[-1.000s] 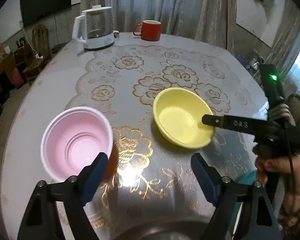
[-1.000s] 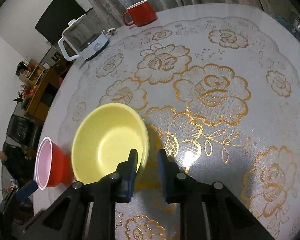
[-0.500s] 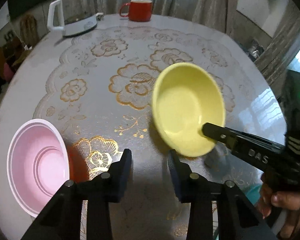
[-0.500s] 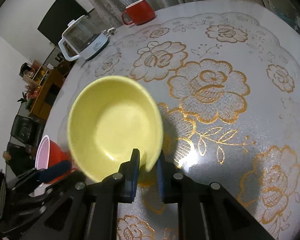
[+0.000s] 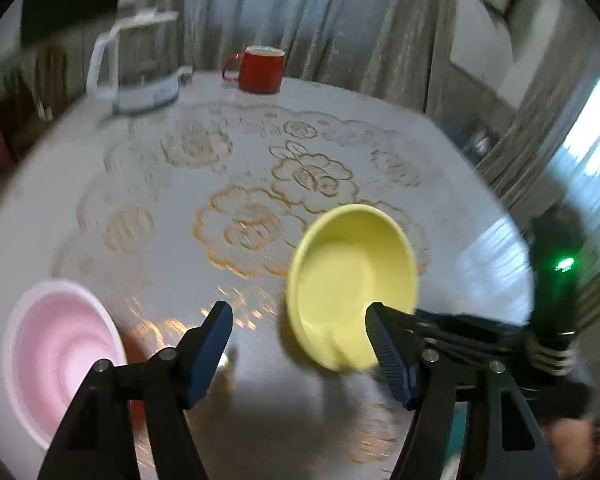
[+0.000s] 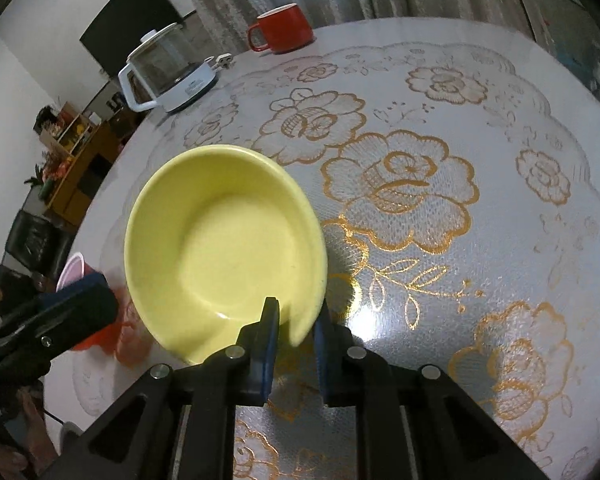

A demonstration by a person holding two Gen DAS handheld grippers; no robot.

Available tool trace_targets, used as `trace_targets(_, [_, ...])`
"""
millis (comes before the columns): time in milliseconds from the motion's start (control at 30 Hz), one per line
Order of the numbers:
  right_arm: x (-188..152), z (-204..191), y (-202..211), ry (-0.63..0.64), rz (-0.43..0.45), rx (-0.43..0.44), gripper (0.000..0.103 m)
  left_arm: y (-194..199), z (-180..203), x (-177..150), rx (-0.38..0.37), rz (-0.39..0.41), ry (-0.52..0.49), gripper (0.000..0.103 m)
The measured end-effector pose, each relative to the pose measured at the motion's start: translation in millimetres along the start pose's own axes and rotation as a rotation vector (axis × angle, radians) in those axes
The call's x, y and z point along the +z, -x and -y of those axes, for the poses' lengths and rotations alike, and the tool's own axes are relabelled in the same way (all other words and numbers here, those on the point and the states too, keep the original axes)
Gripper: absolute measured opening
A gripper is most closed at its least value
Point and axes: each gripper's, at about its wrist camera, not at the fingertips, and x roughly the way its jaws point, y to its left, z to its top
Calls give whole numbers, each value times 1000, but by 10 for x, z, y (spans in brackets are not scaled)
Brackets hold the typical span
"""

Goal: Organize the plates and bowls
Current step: 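Grasp the rim of the yellow bowl with both tools, then carry the yellow bowl with both tools and lower it into the steel basin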

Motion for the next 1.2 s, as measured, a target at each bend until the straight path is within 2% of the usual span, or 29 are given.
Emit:
trace_targets(33, [0,-9,-2,3,0,-1,15,-36,41,12,14,-2,-28,67])
trace_targets(100, [-9,-13,-3,6,-1,0,15,-138,49,20,17,-29,-38,51])
trace_targets(133, [-9,-10,-7,9,-2,2,15,-237,44,21,15,-69,-41,34])
trace_targets(167, [-16,-9,-5,13,-3,4,15,-309,39,11,15,-105,-40,21])
trace_targets(200, [-22,-8,-5,16,-5,6,15,-386,31,-9,11,-143,-36,18])
trace_targets(433, [-85,-18,10,7,-13,28,13,-297,75,-168,43,-157,-81,13])
trace_targets(700, [-338,-189,315,-12,23,106,13,214,21,-424,13,-86,-51,13])
trace_targets(900, [-577,-365,626,0,62,136,13,662,-22,-743,-12,-14,-17,13])
trace_targets(1200, [-1039,-719,1047,41,119,189,13,1181,-144,-1236,-40,54,44,14])
